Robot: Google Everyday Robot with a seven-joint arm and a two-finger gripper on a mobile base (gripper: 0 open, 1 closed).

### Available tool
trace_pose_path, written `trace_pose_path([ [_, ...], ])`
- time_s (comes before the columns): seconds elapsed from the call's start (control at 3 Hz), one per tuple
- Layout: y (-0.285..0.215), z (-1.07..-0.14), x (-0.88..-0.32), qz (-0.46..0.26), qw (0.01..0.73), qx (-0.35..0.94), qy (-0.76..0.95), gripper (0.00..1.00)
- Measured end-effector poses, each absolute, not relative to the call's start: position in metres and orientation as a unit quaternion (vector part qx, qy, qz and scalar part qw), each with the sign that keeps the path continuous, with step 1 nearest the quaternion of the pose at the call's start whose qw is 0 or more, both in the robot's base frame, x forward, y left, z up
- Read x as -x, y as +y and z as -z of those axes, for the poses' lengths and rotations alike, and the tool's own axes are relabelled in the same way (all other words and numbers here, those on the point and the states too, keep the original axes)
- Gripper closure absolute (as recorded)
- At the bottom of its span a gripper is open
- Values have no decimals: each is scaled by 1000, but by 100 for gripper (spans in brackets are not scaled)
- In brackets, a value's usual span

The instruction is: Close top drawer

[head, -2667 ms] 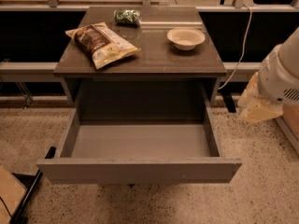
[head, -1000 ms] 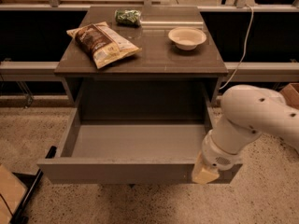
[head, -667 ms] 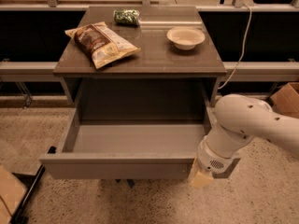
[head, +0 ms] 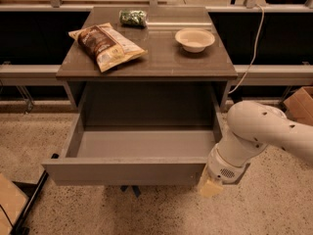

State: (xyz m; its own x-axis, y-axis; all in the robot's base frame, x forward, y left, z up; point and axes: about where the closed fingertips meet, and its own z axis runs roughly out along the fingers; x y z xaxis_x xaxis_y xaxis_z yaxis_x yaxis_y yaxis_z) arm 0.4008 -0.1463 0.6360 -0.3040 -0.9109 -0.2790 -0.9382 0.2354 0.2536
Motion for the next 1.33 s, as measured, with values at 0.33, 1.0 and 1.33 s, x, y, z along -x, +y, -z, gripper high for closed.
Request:
trace_pose_path([
  [0.33, -141, -635, -422, -192, 76, 588, 782, 100],
  [1.0, -120, -646, -471, -193, 137, 611, 755, 100],
  [1.33, -118, -641, -492, -185, 164, 613, 751, 100],
])
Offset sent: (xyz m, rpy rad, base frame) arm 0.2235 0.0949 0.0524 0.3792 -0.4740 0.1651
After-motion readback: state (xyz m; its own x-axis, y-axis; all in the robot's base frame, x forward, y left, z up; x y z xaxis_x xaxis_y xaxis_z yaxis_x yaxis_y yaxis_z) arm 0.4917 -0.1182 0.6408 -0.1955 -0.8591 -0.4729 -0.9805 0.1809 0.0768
